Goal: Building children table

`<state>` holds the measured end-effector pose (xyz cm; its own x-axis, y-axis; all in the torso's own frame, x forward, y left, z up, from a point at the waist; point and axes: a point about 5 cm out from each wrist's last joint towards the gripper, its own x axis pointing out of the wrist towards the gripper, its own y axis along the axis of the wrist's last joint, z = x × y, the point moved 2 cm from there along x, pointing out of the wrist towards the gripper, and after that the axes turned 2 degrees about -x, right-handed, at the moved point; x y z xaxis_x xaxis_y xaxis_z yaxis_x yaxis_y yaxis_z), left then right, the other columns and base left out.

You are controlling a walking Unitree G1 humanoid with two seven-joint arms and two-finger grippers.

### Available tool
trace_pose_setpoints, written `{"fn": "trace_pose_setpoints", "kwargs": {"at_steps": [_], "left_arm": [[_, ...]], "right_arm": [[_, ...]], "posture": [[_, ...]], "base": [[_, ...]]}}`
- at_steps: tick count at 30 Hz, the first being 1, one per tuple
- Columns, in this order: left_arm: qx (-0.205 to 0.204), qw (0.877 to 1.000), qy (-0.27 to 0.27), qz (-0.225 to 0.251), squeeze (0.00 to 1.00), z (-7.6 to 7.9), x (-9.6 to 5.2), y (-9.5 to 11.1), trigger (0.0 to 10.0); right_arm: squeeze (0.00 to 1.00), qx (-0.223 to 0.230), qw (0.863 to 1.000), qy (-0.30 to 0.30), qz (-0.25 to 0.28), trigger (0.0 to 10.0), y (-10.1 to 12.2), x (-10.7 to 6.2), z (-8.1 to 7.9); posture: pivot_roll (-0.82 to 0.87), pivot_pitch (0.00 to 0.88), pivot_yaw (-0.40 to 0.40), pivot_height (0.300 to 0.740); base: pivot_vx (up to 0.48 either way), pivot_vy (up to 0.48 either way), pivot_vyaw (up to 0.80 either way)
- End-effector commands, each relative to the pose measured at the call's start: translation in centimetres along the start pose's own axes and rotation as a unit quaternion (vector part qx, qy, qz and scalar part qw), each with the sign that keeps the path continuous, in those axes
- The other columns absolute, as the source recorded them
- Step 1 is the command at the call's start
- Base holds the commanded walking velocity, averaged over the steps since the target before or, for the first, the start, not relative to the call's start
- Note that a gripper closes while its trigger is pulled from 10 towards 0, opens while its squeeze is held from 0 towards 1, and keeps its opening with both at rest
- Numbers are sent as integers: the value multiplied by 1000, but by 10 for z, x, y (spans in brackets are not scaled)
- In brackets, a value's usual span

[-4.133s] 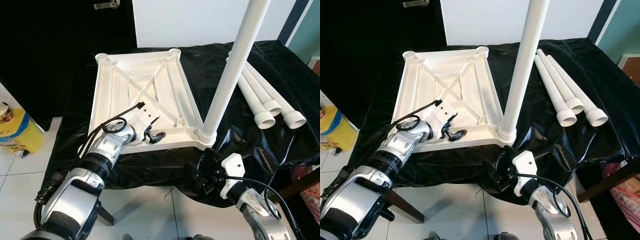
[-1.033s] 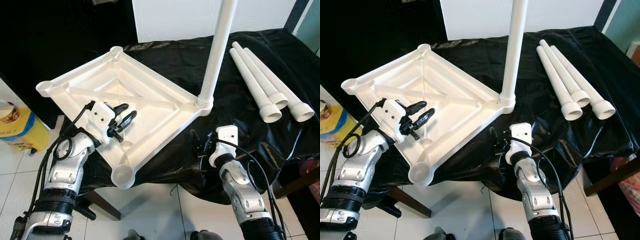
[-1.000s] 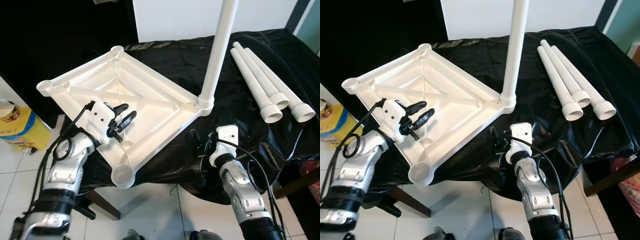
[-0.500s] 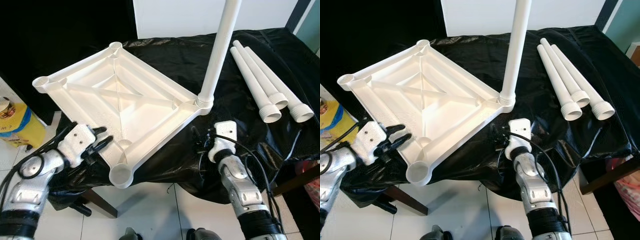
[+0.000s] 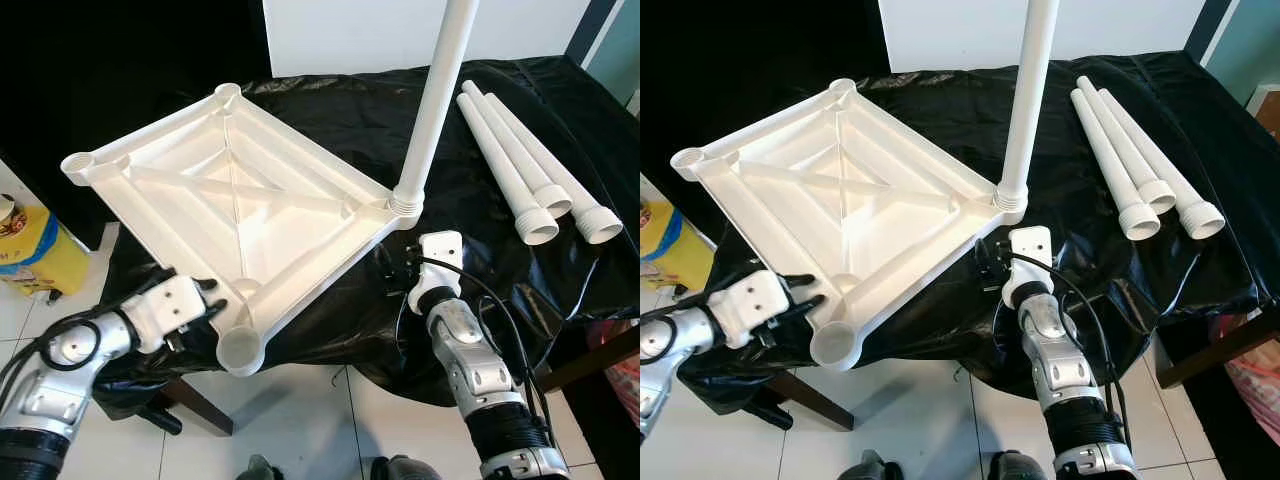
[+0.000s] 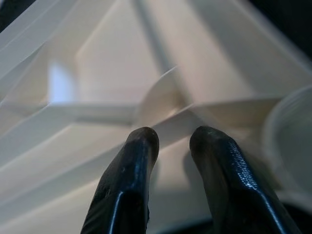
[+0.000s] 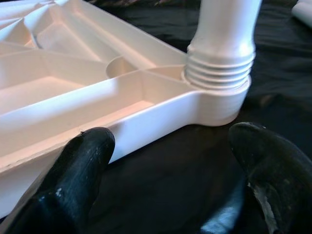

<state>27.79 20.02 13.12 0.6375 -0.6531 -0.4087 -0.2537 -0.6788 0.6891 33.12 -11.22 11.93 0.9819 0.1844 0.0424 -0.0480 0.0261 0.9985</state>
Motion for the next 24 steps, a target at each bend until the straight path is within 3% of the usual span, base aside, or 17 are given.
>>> {"fn": "trace_pose_setpoints", "kwargs": {"at_steps": [1,8,20,24], "left_arm": [[9,999,-49,-6,0,20,7,1,10000],[13,996,-82,42,0,38,27,27,10000],[16,994,-64,84,0,37,57,57,10000],[17,994,-63,85,0,37,59,59,10000]], "right_arm": [[0,1,1000,4,-15,10000,-5,2,-3],[0,-18,999,22,-43,10000,-10,12,-13],[0,-36,998,19,-46,10000,-11,24,-16],[0,-38,998,16,-45,10000,-11,25,-15]], "posture": [[-7,105,12,740],[-10,104,22,740],[-12,102,35,740],[-11,103,36,740]], "base": [[0,0,0],[0,0,0],[0,0,0],[0,0,0]]}}
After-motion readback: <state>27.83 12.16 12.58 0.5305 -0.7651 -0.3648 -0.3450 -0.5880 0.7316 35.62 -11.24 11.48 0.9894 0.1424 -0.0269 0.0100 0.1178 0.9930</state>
